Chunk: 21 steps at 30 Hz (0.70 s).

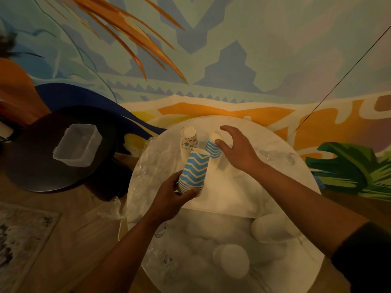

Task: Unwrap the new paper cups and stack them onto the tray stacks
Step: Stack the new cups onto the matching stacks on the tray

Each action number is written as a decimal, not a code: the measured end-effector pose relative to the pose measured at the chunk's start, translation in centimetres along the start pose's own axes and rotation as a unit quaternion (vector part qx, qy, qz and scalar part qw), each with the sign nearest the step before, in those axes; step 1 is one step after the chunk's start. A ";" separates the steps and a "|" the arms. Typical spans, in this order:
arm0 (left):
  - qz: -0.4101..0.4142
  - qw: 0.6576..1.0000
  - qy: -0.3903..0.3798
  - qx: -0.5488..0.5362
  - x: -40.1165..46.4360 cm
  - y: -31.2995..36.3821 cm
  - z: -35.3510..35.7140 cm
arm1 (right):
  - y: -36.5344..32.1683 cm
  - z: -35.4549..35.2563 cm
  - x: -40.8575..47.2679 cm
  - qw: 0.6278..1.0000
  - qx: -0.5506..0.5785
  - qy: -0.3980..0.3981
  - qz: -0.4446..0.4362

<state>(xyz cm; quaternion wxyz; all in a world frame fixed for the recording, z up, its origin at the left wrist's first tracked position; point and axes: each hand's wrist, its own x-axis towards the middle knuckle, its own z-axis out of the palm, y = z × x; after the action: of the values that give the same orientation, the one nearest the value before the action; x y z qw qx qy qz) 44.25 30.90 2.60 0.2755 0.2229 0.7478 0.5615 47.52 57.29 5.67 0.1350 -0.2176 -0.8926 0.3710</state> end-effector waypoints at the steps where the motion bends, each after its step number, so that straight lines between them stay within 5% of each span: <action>1: 0.001 1.000 0.001 0.001 0.1 0.2 0.0 | -0.9 -0.5 -0.9 0.999 0.043 0.004 -0.004; 8: 0.003 0.999 -0.038 -0.016 0.3 0.9 0.9 | -3.4 -1.5 -6.7 0.956 0.204 -0.212 0.025; 21: -0.001 1.000 -0.001 -0.015 -0.1 0.3 0.5 | -4.3 -4.3 -1.2 0.981 0.190 -0.032 -0.029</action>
<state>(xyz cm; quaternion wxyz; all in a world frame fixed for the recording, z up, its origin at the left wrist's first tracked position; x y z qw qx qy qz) 44.65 31.28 2.76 0.2803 0.2185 0.7394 0.5719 49.09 56.56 11.66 0.1555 -0.1498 -0.8158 0.5365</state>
